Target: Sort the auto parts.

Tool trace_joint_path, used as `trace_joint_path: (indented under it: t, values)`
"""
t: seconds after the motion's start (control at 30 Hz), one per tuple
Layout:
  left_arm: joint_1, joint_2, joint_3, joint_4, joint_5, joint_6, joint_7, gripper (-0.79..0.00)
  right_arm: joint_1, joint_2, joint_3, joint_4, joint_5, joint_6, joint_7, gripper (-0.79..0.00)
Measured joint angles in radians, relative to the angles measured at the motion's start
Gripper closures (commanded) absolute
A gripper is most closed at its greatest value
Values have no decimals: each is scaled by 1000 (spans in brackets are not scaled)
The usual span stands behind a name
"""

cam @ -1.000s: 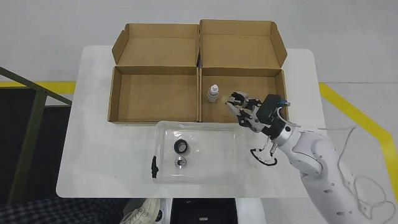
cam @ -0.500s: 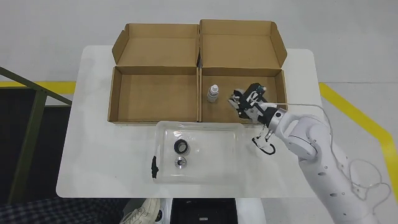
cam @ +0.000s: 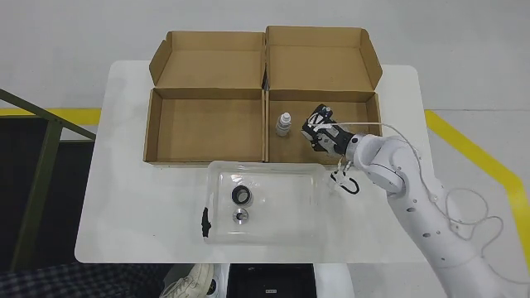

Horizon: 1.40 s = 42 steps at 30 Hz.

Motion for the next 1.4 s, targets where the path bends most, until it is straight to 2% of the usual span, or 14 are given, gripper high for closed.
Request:
trace_joint_path:
  t: [0.33, 0.47, 0.6, 0.63, 0.67, 0.7, 0.8, 1.0, 1.4]
  values:
    - [0, 0, 0, 0, 0, 0, 0, -785, 78, -19, -70, 98, 12, -13, 45, 0]
    - [0, 0, 0, 0, 0, 0, 0, -785, 108, -26, -89, 135, 19, -19, 60, -105]
    - [0, 0, 0, 0, 0, 0, 0, -785, 130, -32, -108, 161, 21, -19, 64, -172]
    - [0, 0, 0, 0, 0, 0, 0, -785, 135, -34, -113, 166, 21, -18, 64, -286]
    - [0, 0, 0, 0, 0, 0, 0, -785, 137, -35, -115, 168, 20, -17, 63, -351]
    - [0, 0, 0, 0, 0, 0, 0, -785, 139, -36, -118, 169, 20, -15, 63, -372]
    - [0, 0, 0, 0, 0, 0, 0, -785, 139, -37, -121, 165, 17, -9, 63, -782]
    - [0, 0, 0, 0, 0, 0, 0, -785, 98, -28, -88, 98, 3, 2, 53, -785]
    - [0, 0, 0, 0, 0, 0, 0, -785, -78, 13, 74, -180, 0, -33, 3, -785]
